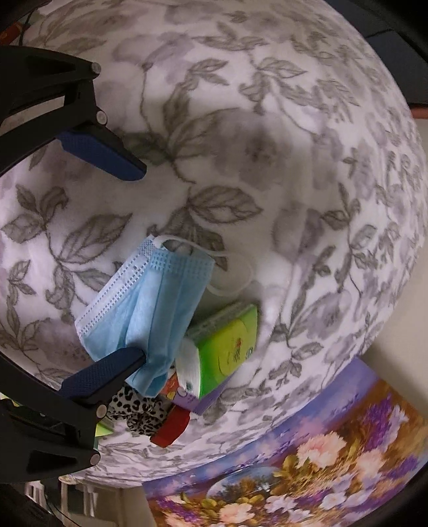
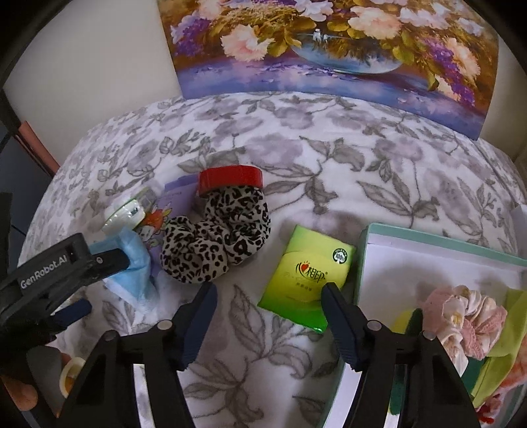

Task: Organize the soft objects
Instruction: 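Grasp the blue face mask with the left tool while the right tool grasps the green tissue pack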

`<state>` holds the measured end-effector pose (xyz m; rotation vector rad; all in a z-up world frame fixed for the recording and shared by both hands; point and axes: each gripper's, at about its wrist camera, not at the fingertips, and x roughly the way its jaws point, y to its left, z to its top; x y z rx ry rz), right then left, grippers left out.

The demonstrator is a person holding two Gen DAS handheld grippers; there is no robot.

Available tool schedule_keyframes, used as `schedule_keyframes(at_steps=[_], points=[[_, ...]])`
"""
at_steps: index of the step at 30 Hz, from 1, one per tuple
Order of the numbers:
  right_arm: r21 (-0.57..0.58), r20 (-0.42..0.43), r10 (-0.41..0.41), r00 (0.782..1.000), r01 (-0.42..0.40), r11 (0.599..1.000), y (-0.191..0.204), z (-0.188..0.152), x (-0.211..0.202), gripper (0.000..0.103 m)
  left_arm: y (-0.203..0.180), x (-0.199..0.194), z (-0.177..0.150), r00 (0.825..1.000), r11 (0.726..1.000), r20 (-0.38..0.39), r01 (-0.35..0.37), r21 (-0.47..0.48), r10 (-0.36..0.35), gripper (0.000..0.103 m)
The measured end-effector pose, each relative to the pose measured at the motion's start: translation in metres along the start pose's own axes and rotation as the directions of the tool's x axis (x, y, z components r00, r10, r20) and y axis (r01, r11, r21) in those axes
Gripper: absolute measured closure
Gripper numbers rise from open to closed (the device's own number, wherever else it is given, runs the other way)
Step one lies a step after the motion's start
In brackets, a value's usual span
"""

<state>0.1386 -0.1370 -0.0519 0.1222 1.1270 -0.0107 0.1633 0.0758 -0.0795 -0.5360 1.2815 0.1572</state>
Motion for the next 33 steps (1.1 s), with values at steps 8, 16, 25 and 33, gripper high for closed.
schedule_keyframes(at_steps=[8,16,25,33], points=[[-0.041,0.011,0.002,1.000,-0.002,0.999,0.011,0.002,0.002,0.038,0.003,0.000,0.001,1.000,0.999,0.011,0.021,-0.040,-0.020,0.010],[-0.031,0.011,0.008,1.000,-0.008,0.999,0.010,0.001,0.001,0.038,0.011,-0.008,0.004,0.995,0.991,0.017,0.097,-0.093,-0.096,0.057],[-0.026,0.011,0.007,1.000,-0.007,1.000,0.008,0.001,0.002,0.038,0.010,-0.010,0.003,0.993,0.990,0.010,0.120,-0.076,-0.119,0.095],[0.009,0.014,0.007,1.000,-0.007,1.000,0.000,0.003,-0.001,0.038,0.011,-0.018,0.012,0.990,0.987,0.049,0.134,-0.087,-0.130,0.098]])
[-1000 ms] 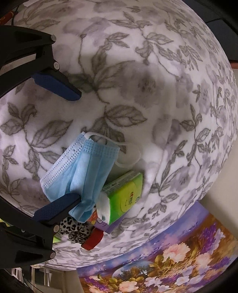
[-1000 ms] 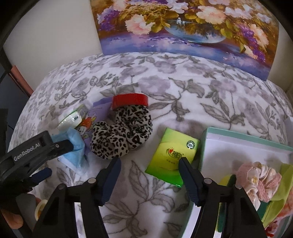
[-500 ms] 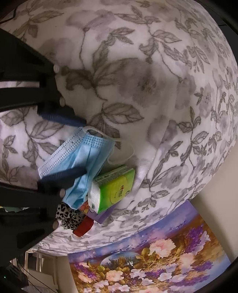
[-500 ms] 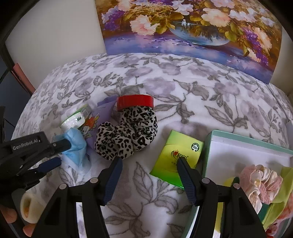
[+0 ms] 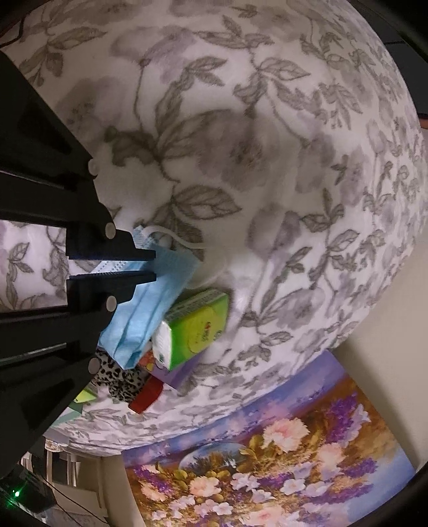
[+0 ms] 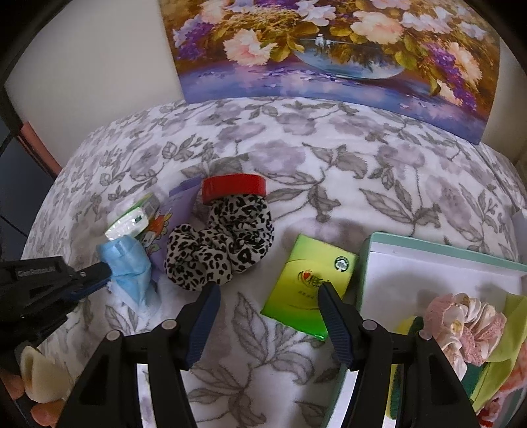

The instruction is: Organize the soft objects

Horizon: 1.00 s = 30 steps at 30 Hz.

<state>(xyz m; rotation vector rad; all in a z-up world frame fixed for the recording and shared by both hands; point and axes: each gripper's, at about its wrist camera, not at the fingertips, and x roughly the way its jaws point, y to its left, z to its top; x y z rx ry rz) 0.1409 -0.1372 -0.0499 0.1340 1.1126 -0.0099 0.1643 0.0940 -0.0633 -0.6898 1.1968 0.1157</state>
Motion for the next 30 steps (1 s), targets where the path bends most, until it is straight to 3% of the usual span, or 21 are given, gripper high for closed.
schedule_keyframes(at_steps=[13,23,30], points=[[0.060,-0.001,-0.001,1.000,0.001,0.998,-0.017,0.002,0.003,0.038,0.009,-0.036,0.013,0.995,0.998,0.094,0.042,-0.043,-0.038,0.098],[0.066,-0.008,0.079,0.997,-0.078,0.995,-0.013,0.002,0.004,0.038,0.017,-0.044,0.016,0.992,0.995,0.110,0.069,-0.073,-0.061,0.098],[0.087,-0.024,0.063,0.998,-0.061,0.994,-0.017,0.001,0.010,0.039,0.020,-0.047,0.017,0.991,0.994,0.118,0.076,-0.082,-0.066,0.098]])
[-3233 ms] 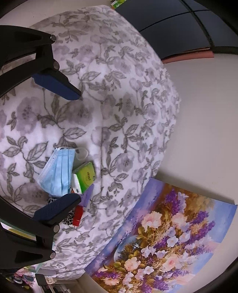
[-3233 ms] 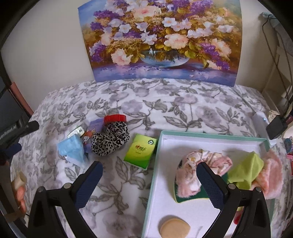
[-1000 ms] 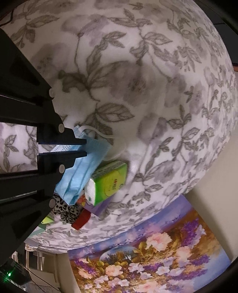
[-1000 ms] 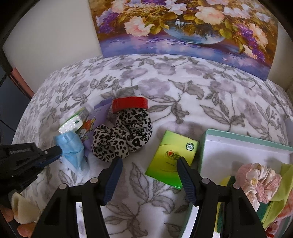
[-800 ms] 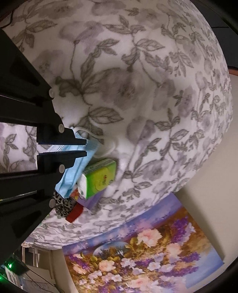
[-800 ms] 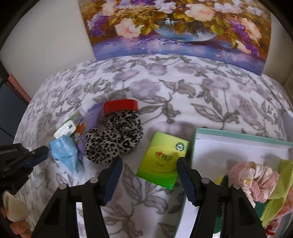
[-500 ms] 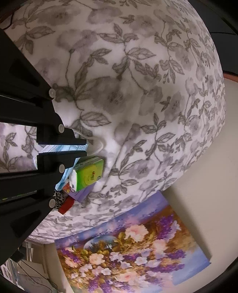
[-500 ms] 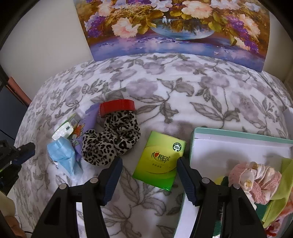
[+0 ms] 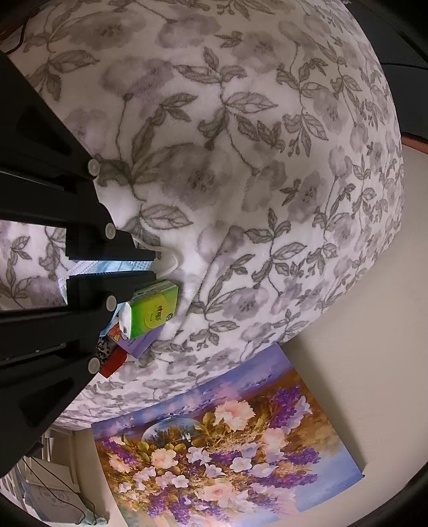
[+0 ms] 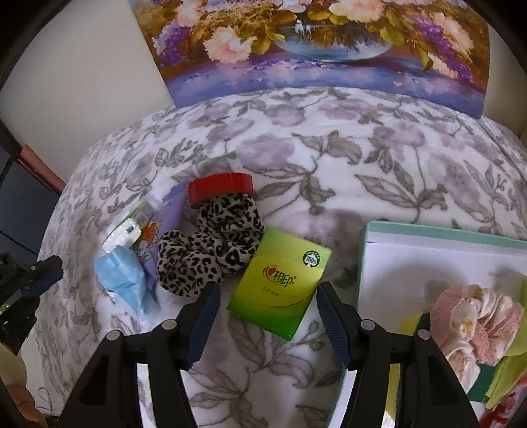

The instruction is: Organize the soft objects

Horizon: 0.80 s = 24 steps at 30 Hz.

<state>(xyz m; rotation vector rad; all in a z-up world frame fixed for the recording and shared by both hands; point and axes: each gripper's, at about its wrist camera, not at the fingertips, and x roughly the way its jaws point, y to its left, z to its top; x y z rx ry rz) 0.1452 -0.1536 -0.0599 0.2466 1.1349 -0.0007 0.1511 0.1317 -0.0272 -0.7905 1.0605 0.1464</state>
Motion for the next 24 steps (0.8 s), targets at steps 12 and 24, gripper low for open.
schedule_keyframes(at_steps=[12,24], points=[[-0.048,-0.018,-0.056,0.998,0.055,0.997,0.012,-0.001,0.015,0.038,0.009,0.010,0.000,0.999,1.000,-0.036,0.014,-0.019,-0.015,0.098],[-0.034,-0.029,-0.037,0.999,0.036,0.999,0.008,-0.001,0.014,0.044,-0.019,0.040,-0.023,0.989,0.987,-0.140,-0.035,0.158,0.057,0.077]])
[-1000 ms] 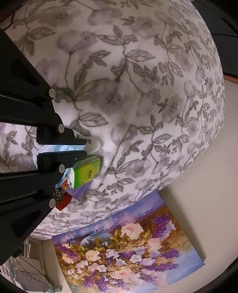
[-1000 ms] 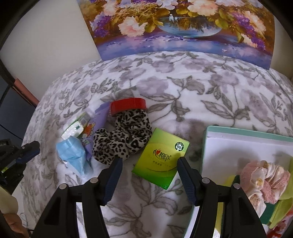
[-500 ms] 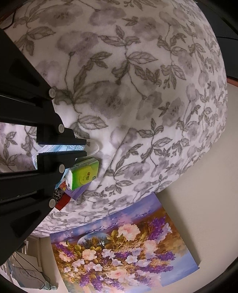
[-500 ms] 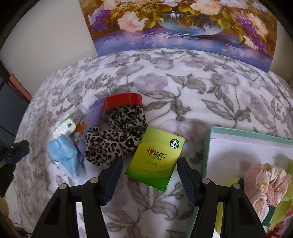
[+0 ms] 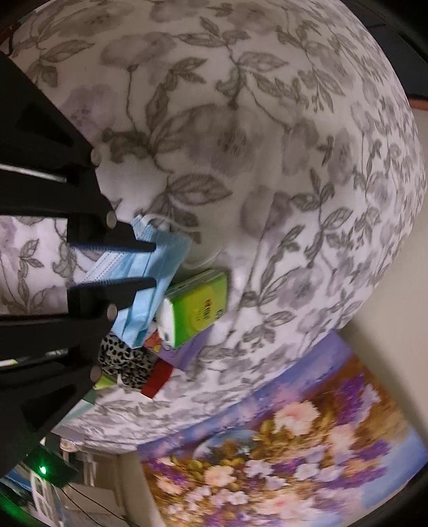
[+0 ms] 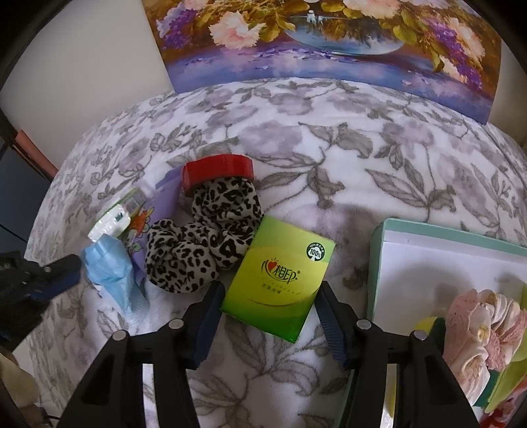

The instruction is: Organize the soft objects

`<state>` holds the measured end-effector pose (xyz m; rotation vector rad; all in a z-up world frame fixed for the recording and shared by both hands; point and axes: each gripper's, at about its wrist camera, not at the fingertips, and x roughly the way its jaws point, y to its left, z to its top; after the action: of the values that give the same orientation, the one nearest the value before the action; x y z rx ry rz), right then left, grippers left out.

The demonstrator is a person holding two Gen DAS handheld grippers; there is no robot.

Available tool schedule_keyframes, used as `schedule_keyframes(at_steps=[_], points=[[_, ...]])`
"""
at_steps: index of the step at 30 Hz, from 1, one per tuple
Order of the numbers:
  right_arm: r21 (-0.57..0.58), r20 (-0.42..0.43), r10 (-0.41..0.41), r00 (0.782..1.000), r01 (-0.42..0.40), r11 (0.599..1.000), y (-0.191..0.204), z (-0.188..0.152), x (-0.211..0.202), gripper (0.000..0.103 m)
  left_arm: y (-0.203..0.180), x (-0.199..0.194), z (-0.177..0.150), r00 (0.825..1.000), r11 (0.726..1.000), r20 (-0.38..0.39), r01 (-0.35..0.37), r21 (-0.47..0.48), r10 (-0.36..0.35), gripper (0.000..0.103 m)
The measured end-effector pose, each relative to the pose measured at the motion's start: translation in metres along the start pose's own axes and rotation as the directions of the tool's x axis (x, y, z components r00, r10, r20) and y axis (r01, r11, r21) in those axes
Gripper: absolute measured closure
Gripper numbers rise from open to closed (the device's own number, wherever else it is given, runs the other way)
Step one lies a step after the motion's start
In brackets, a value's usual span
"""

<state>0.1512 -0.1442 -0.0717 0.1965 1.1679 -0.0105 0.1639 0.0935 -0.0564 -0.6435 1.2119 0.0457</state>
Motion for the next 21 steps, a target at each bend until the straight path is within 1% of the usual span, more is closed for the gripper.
schedule_keyframes(at_steps=[1,4,6,7,8,9,10,11,13,15,18,21], points=[[0.009,-0.002,0.003,1.000,-0.003,1.000,-0.001,0.000,-0.002,0.044,-0.003,0.002,-0.001,1.000,1.000,-0.004,-0.009,0.017,0.009,0.071],[0.026,0.008,0.016,1.000,-0.016,1.000,-0.004,0.002,-0.010,0.044,-0.013,0.005,-0.004,0.999,0.996,-0.014,-0.041,0.077,0.042,0.069],[0.032,0.010,0.018,1.000,-0.019,0.999,-0.005,0.003,-0.015,0.044,-0.019,0.007,-0.006,0.998,0.992,-0.019,-0.061,0.113,0.063,0.062],[0.037,0.011,0.022,1.000,-0.023,0.999,-0.006,0.003,-0.018,0.044,-0.022,0.008,-0.007,0.997,0.988,-0.020,-0.071,0.135,0.075,0.056],[0.041,0.011,0.026,1.000,-0.026,0.999,-0.007,0.003,-0.020,0.044,-0.028,0.009,-0.008,0.995,0.981,-0.025,-0.090,0.174,0.095,0.052],[0.047,0.012,0.028,1.000,-0.029,0.998,-0.009,0.003,-0.023,0.044,-0.031,0.010,-0.009,0.993,0.973,-0.032,-0.106,0.206,0.115,0.052],[0.054,0.012,0.031,0.999,-0.031,0.998,-0.010,0.002,-0.026,0.044,-0.036,0.012,-0.012,0.989,0.959,-0.040,-0.131,0.250,0.145,0.050],[0.056,0.014,0.035,0.999,-0.036,0.998,-0.011,0.002,-0.030,0.044,-0.039,0.012,-0.013,0.986,0.950,-0.040,-0.143,0.277,0.160,0.048],[0.057,0.020,0.043,0.999,-0.044,0.997,-0.013,0.003,-0.035,0.044,-0.048,0.011,-0.018,0.982,0.923,-0.030,-0.165,0.347,0.186,0.045],[0.059,0.031,0.048,0.998,-0.050,0.997,-0.015,0.003,-0.042,0.044,-0.055,0.011,-0.022,0.981,0.905,-0.029,-0.163,0.392,0.190,0.044],[0.065,0.041,0.047,0.998,-0.050,0.997,-0.020,0.005,-0.049,0.044,-0.062,0.016,-0.029,0.979,0.887,-0.041,-0.161,0.432,0.198,0.044],[0.083,0.040,0.048,0.998,-0.051,0.995,-0.025,0.005,-0.052,0.044,-0.069,0.025,-0.035,0.972,0.866,-0.035,-0.192,0.462,0.234,0.044]])
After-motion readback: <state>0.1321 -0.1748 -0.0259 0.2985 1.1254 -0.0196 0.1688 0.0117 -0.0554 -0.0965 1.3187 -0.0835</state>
